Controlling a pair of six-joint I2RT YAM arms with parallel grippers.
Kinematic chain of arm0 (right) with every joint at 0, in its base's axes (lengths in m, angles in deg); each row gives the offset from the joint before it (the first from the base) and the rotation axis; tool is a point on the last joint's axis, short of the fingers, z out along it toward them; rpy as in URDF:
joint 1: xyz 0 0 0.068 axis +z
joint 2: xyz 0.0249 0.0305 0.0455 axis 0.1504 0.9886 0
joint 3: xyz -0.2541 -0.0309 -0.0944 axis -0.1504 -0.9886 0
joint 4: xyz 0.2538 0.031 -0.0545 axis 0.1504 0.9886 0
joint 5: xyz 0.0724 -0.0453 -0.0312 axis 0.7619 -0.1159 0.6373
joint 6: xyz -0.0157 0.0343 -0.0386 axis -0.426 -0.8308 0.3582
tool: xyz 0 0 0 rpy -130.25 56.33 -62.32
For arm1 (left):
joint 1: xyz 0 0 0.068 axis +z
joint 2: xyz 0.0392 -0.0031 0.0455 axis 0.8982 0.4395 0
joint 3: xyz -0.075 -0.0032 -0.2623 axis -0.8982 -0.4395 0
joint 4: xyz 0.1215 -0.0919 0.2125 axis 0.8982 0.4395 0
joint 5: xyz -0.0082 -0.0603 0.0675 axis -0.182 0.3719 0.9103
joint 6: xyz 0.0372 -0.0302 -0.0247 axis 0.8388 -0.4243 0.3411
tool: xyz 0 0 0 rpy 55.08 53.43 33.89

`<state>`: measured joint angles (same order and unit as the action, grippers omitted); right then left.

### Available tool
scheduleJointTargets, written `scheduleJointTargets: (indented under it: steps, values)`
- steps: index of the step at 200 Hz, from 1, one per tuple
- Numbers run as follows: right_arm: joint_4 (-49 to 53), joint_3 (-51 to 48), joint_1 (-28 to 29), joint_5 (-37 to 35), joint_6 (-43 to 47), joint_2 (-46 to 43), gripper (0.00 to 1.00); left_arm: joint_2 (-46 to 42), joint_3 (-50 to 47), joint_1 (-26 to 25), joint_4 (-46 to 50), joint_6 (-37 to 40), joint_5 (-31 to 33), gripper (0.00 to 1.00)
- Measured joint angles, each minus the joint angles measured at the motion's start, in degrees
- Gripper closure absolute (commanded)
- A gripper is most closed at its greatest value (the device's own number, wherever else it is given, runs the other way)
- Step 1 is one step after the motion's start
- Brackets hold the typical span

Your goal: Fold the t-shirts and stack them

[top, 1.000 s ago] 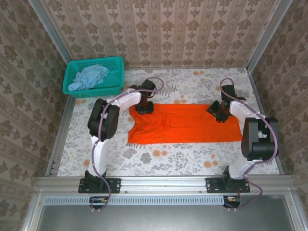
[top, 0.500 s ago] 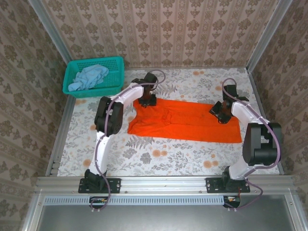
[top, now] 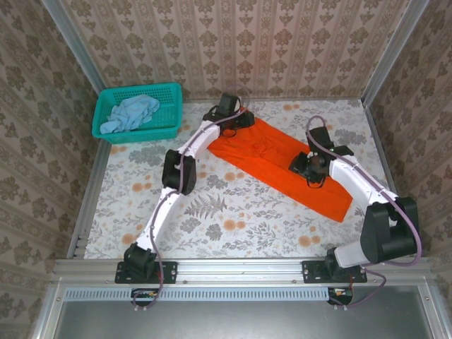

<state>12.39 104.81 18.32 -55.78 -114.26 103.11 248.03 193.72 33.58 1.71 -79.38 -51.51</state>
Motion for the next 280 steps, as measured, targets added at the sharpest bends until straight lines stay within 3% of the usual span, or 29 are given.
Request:
scheduleJointTargets:
  steps: [18,40,64,78,114,160,208,280]
  values:
    - [0.3,-1.8,1.4,1.4,-0.3,0.6,0.55,3.0,2.5,-0.8,-7.1,-2.7,-0.8,0.42]
    - [-0.5,-5.0,1.6,2.9,-1.7,1.9,0.55,3.5,2.8,-1.7,-10.6,-5.1,-2.0,0.22]
    - [-1.3,-7.2,1.6,3.6,-3.4,5.0,0.55,1.4,2.0,-2.2,-9.3,-6.5,-3.9,0.05]
    - [-2.6,-7.6,1.6,3.9,-4.5,6.9,0.56,-2.9,-1.4,-2.0,-6.9,-5.9,-4.5,0.00]
    - [-6.9,-7.6,1.6,3.9,-8.2,10.1,0.56,-23.3,-17.7,-0.7,0.8,-1.5,-2.6,0.02]
    - [-8.9,-7.5,1.6,4.3,-13.4,11.7,0.58,-45.3,-39.8,1.6,6.4,3.7,2.0,0.13]
    - [-11.3,-1.9,7.3,6.2,-20.7,17.2,0.58,-47.0,-55.4,4.9,14.5,5.3,4.5,0.13]
    - [-16.4,13.4,18.2,13.2,-34.9,30.6,0.58,-46.7,-55.9,7.7,18.4,5.8,6.7,0.16]
